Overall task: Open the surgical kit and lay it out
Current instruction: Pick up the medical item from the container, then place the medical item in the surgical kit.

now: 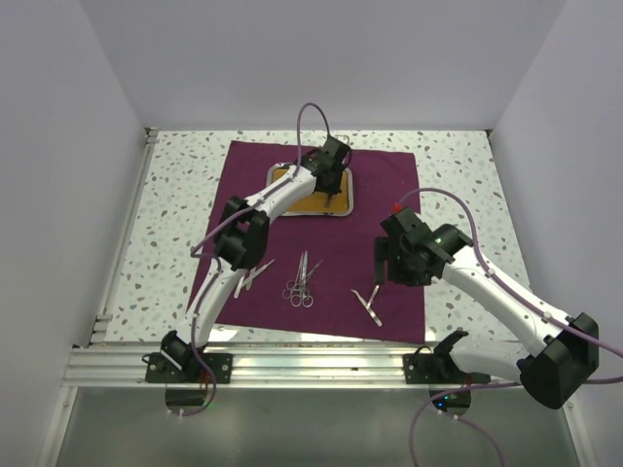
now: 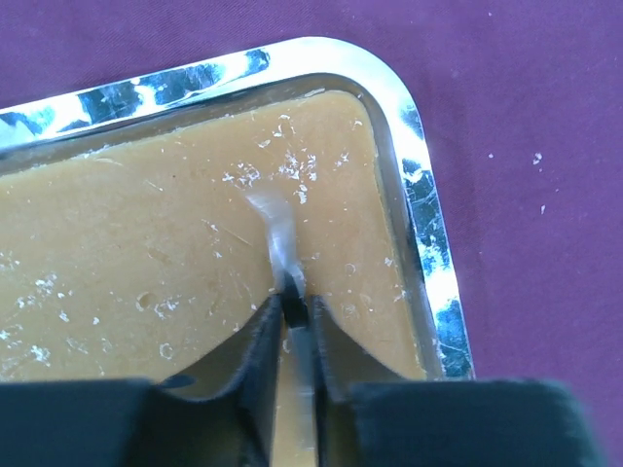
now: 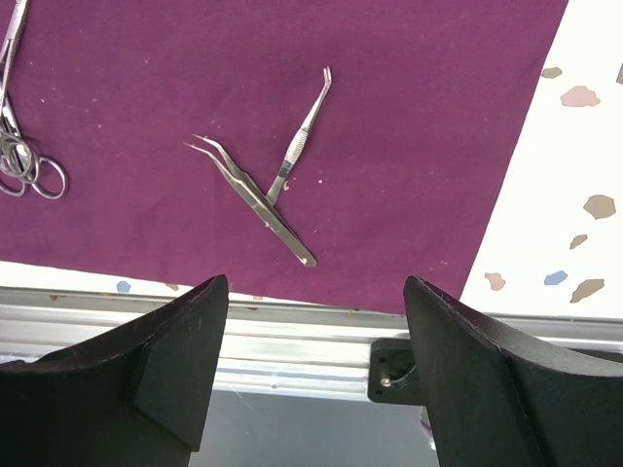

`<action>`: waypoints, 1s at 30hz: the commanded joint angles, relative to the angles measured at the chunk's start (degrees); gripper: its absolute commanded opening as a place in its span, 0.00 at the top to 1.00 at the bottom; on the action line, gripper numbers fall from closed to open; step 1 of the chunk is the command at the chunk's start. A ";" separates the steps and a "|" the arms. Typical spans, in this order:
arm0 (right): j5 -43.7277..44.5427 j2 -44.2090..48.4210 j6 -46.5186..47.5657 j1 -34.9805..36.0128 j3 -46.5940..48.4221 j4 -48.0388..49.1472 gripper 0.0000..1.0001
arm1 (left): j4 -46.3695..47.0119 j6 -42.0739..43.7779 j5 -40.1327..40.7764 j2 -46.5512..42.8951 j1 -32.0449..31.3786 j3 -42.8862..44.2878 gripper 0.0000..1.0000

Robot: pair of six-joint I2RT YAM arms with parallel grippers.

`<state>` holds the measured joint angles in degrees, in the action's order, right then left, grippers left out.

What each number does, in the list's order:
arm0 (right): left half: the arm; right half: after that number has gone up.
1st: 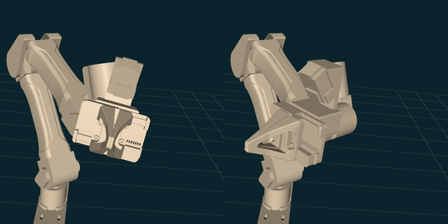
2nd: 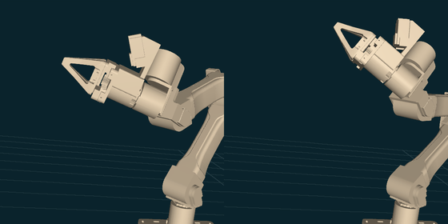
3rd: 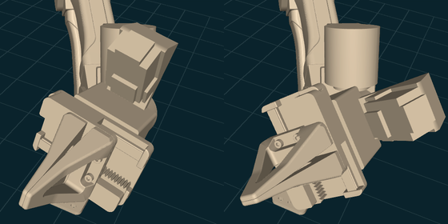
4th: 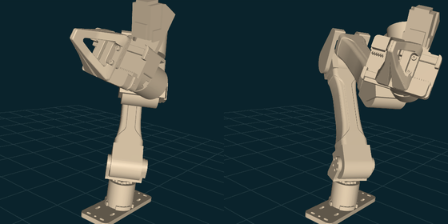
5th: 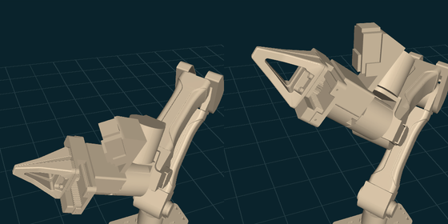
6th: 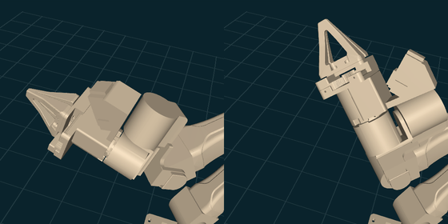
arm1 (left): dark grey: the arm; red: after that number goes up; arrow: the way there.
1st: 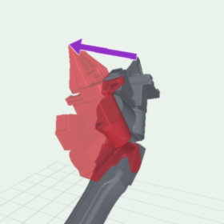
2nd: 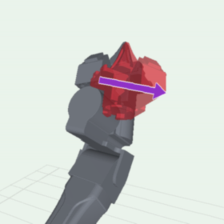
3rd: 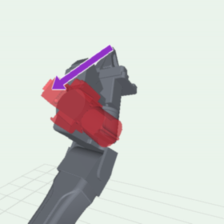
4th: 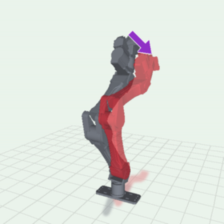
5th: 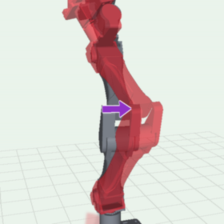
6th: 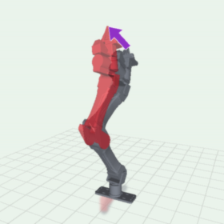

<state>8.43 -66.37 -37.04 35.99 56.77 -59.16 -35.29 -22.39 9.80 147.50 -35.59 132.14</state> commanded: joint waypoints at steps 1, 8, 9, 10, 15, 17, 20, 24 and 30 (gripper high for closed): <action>0.89 -0.16 0.91 -0.04 2.11 0.71 0.24 | -1.54 0.86 -4.44 3.32 -0.35 -0.83 0.83; 1.15 -0.34 1.18 -0.13 2.64 0.97 0.24 | -0.75 0.24 -6.64 -3.00 0.70 -0.91 1.00; 1.24 0.01 1.26 -0.22 2.55 0.97 0.24 | -0.49 0.24 -6.20 -4.49 0.88 -1.26 1.00; 1.24 0.19 1.27 -0.13 2.47 0.97 0.24 | -0.05 0.07 -5.85 -7.64 1.14 -1.96 1.00; 2.91 1.24 1.18 -0.04 1.94 1.32 0.24 | 1.01 -6.84 -3.65 -17.32 1.23 -6.88 1.00; 5.53 1.77 1.00 -0.13 2.46 1.15 0.24 | 2.23 -10.81 -4.09 -23.38 0.70 -13.46 1.00; 10.36 2.73 -0.14 -0.13 4.04 0.36 0.24 | 8.29 -16.88 -3.48 -33.13 -2.36 -26.72 1.00; 15.47 3.88 -0.32 -0.13 6.24 1.23 0.17 | 11.21 -21.80 -3.30 -40.62 -8.78 -38.43 1.00; 19.69 0.82 4.76 -0.48 11.25 4.40 0.01 | 10.76 -27.87 -1.19 -45.11 -20.82 -51.17 1.00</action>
<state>22.70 -64.14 -35.31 35.94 64.16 -58.11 -24.71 -44.34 7.27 102.94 -52.95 86.32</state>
